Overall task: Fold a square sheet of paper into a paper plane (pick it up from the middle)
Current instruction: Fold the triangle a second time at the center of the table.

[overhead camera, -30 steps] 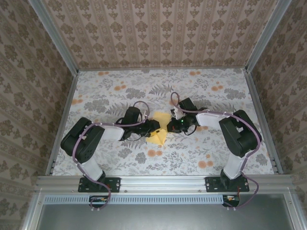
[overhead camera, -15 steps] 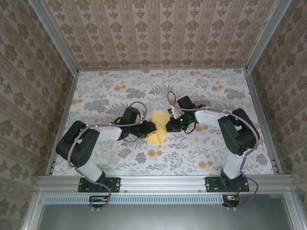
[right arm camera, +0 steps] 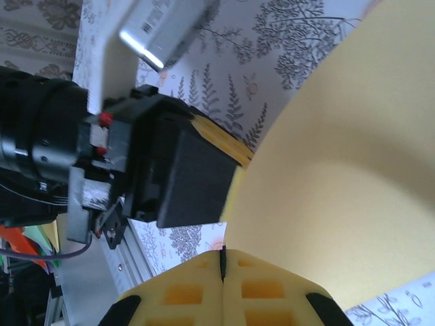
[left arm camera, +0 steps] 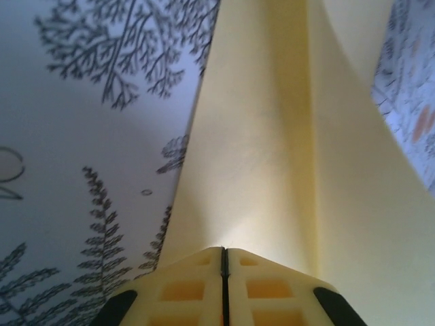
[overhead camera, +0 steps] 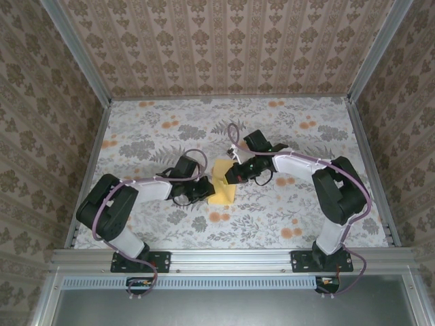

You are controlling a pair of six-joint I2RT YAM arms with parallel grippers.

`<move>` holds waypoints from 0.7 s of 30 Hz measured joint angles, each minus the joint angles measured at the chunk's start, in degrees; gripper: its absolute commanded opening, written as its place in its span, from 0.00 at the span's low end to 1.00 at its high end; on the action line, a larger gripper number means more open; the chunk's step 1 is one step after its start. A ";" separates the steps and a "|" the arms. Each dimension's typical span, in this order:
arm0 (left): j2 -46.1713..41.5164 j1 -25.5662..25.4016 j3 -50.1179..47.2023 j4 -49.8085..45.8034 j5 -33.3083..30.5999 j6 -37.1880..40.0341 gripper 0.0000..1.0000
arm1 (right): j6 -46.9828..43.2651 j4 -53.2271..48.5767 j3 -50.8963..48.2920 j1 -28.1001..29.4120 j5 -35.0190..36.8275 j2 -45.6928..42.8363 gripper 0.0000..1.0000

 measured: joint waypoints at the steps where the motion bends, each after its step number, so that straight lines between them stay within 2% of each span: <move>1: 0.13 0.00 0.20 -0.66 -0.15 0.26 0.07 | -0.13 -0.50 0.48 0.02 -0.11 0.55 0.01; 10: 1.07 -0.37 1.86 -4.37 -1.01 1.84 0.06 | -1.42 -6.08 4.20 -0.17 4.85 5.44 0.01; 21: 0.37 -0.37 3.87 -5.46 -0.92 3.72 0.07 | -2.99 -9.53 6.16 -0.39 11.15 6.38 0.00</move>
